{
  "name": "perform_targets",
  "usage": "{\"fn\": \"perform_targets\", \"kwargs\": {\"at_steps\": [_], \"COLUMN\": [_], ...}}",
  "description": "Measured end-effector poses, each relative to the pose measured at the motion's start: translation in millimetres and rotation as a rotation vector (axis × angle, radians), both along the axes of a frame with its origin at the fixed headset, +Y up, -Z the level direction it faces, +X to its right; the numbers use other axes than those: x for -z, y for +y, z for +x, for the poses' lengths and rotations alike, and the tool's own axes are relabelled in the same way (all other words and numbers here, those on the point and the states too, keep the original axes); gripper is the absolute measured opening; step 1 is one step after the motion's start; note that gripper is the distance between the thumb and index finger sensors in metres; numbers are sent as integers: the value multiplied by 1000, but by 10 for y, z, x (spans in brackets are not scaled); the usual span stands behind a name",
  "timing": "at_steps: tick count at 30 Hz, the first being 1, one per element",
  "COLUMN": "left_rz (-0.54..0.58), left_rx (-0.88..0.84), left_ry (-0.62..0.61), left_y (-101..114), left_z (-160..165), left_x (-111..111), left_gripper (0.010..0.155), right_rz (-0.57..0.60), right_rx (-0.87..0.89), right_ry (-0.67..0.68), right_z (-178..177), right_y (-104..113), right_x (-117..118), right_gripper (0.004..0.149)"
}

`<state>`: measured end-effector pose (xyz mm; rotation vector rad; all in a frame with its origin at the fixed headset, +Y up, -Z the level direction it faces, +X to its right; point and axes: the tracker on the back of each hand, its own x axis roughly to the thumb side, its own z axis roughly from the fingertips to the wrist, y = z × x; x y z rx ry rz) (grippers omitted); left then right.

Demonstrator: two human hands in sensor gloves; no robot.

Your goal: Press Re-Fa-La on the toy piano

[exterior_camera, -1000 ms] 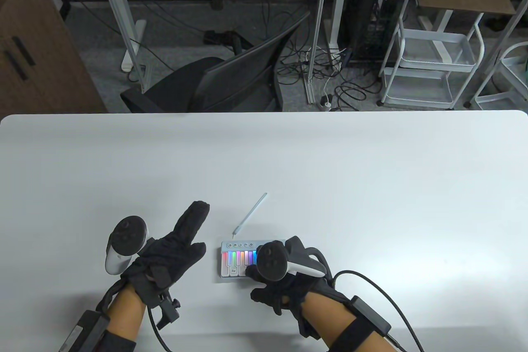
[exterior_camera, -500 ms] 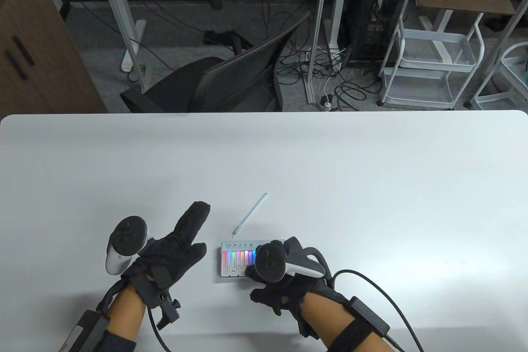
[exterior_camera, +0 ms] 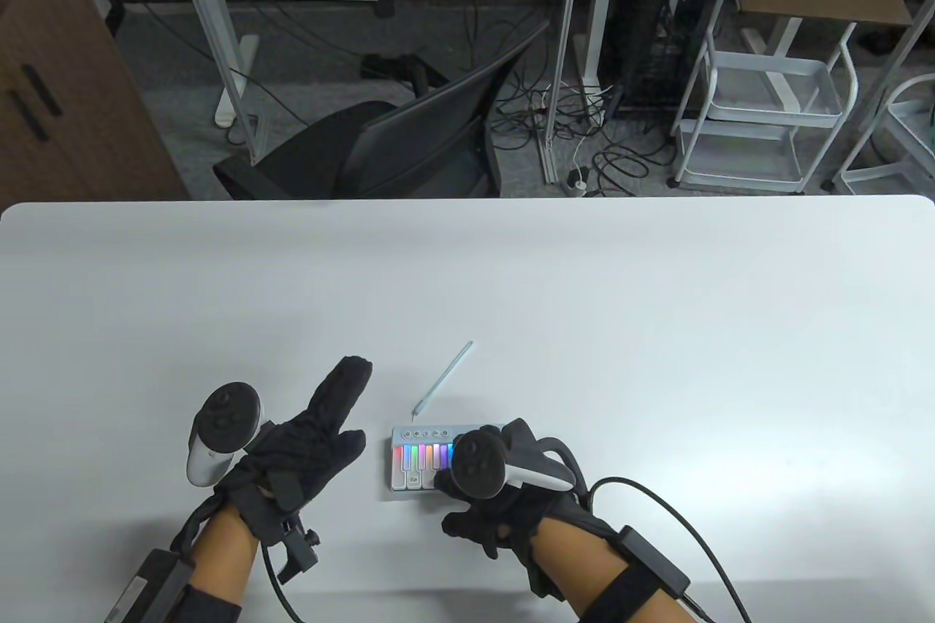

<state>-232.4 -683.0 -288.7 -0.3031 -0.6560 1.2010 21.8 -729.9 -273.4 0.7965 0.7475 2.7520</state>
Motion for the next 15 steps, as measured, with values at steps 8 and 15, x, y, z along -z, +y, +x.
{"fn": "perform_targets", "kwargs": {"at_steps": [8, 15], "left_rz": [3, 3], "left_rx": [-2, -4], "left_ry": [0, 2], "left_y": [6, 7], "left_z": [-5, -6], "left_x": [-1, -1], "left_gripper": [91, 91], "right_rz": [48, 79], "right_rx": [87, 120], "right_ry": [-28, -47], "right_z": [95, 185], "right_y": [215, 369], "right_x": [35, 50], "right_gripper": [68, 68]}}
